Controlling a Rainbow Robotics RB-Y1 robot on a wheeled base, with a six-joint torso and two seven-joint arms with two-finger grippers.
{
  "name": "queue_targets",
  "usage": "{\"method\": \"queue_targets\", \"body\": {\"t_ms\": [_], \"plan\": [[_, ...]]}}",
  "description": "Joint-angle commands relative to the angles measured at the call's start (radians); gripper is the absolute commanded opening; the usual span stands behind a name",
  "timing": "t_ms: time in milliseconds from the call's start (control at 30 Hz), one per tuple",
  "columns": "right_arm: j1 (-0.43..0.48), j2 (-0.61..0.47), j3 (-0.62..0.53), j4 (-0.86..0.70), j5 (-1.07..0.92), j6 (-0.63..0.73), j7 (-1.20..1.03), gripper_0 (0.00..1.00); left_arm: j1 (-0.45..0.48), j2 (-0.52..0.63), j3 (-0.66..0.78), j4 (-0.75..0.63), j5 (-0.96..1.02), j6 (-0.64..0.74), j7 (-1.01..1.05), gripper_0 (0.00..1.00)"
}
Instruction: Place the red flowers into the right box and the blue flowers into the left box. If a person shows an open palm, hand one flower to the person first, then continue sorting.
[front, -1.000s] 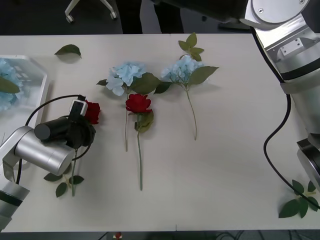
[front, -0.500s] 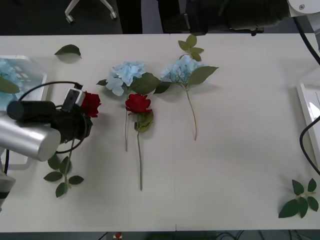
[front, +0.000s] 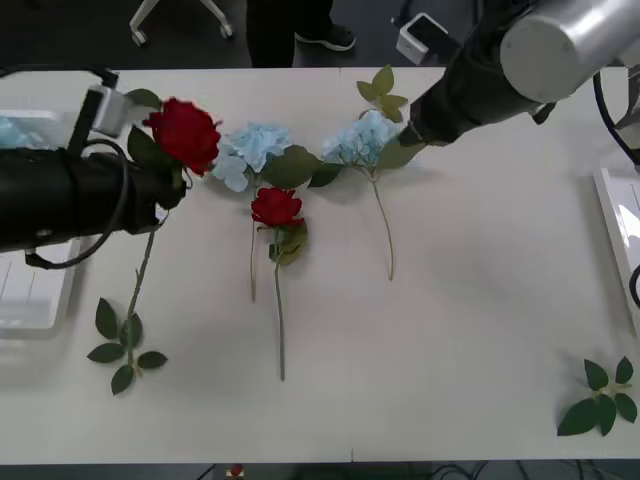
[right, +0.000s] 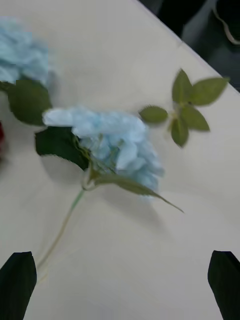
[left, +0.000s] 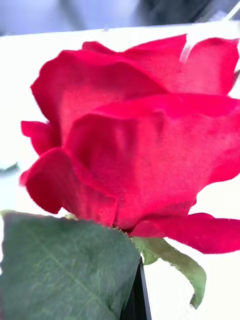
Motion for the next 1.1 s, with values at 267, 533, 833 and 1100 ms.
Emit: {"method": "queue_targets", "body": {"t_ms": [267,533,833,1100], "plan": [[0.019,-0.072,-0.017,-0.004,-0.04,-0.056,-0.065,1.0,-0.07,-0.02,-0.077,-0.021,0.294,-0.422,-0.139,0.0],[0.105,-0.155,-0.055,-0.012,-0.297,-0.276,-0.051,1.0,-0.145,-0.173,-0.159,-0.004,0.213,-0.582,-0.139,0.0],[0.283,-0.215,-0.246,0.023,-0.899,-0.403,0.184,1.0,-0.199,-0.288,-0.297,0.091,0.127,-0.73,-0.14,0.0],[0.478,-0.257,-0.307,0.033,-1.36,-0.4,0.541,1.0,-0.21,-0.288,-0.347,0.114,0.125,-0.769,-0.129,0.0]]}}
